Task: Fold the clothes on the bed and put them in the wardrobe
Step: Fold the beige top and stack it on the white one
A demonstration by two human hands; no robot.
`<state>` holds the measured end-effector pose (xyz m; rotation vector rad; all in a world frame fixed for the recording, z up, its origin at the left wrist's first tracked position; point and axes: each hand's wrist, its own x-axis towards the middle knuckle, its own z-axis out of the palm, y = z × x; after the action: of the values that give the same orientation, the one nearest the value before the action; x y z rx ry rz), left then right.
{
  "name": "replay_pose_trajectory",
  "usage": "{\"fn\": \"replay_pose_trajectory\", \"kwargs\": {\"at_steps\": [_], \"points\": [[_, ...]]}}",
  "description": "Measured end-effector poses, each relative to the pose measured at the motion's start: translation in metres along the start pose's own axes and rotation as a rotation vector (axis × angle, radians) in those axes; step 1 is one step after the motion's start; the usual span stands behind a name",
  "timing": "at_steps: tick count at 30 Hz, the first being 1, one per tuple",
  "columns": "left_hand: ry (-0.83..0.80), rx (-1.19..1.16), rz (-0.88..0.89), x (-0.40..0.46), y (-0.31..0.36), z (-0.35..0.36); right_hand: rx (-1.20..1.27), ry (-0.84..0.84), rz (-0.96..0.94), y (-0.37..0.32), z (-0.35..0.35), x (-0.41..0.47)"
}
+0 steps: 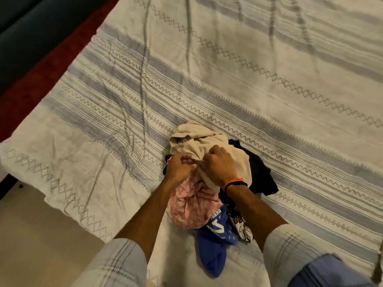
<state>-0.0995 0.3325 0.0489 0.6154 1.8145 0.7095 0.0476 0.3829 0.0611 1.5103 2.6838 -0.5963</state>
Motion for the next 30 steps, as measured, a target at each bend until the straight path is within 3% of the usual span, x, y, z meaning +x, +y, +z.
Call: {"fn": "replay_pose_trajectory", "kwargs": {"at_steps": [5,8,14,19,22,27,30], "points": [[0.121,0.111,0.091,-0.022,0.015,-0.004,0.503,0.002,0.103,-0.003,-0.032,-0.015],[0.199,0.176,0.22,-0.037,0.029,-0.007,0.654,0.071,0.087,-0.007,-0.056,-0.029],[0.247,0.299,0.426,-0.072,0.057,-0.007,1.049,0.051,0.027,-0.02,-0.108,-0.062],[0.347,0.316,0.463,-0.115,0.089,-0.002,0.901,0.152,0.023,-0.018,-0.144,-0.091],[0.412,0.242,0.295,-0.144,0.11,-0.001,0.804,0.186,0.031,-0.017,-0.149,-0.107],[-0.046,-0.381,0.045,-0.186,0.124,0.0,0.727,0.191,-0.039,-0.038,-0.153,-0.139],[-0.011,-0.264,0.119,-0.194,0.123,-0.004,0.647,0.19,-0.113,-0.053,-0.147,-0.156]]}}
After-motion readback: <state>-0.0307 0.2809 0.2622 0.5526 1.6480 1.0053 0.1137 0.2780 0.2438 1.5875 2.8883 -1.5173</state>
